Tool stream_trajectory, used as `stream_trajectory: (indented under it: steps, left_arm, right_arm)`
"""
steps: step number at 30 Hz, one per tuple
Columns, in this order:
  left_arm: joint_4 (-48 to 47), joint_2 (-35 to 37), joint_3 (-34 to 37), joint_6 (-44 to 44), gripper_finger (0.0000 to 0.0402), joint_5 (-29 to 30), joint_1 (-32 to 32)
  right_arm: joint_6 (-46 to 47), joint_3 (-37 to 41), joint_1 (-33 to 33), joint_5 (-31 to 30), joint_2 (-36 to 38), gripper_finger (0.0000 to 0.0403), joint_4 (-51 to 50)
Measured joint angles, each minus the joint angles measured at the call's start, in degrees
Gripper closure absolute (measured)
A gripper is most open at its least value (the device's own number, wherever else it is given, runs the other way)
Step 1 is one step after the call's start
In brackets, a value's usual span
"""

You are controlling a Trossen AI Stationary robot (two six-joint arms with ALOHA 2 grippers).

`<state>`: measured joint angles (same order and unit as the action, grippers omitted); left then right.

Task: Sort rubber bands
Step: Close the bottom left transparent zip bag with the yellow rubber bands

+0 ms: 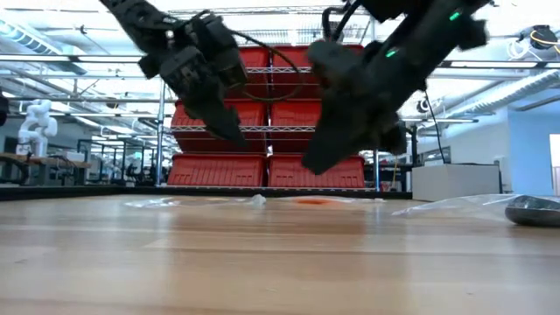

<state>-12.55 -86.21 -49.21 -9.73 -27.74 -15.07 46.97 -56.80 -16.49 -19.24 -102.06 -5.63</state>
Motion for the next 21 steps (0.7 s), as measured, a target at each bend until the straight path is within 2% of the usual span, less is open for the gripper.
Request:
stream_trajectory:
  steps: [5, 9, 13, 18, 21]
  left_arm:
    - [14.9, 4.4, 9.1, 3.8, 0.0248, -12.3, -6.3]
    - [29.2, 8.1, 16.0, 9.2, 0.0248, -19.2, -10.4]
    - [38.1, 11.7, 20.6, 11.3, 0.0248, -20.2, -14.1]
    - [39.0, 13.3, 22.2, 11.2, 0.0248, -20.0, -18.6]
    - [38.9, 13.3, 22.3, 11.1, 0.0248, -20.0, -20.4]
  right_arm:
    - [0.3, 0.0, 5.2, -1.8, -4.2, 0.0261, 8.2]
    - [0.2, 0.0, 9.6, -2.0, -9.3, 0.0239, 18.1]
    - [1.7, -0.4, 13.2, -2.2, -13.4, 0.0228, 25.2]
    - [3.2, -4.9, 15.6, -2.7, -18.8, 0.0229, 26.4]
    - [2.2, -8.8, 16.6, -2.7, -22.2, 0.0242, 26.5]
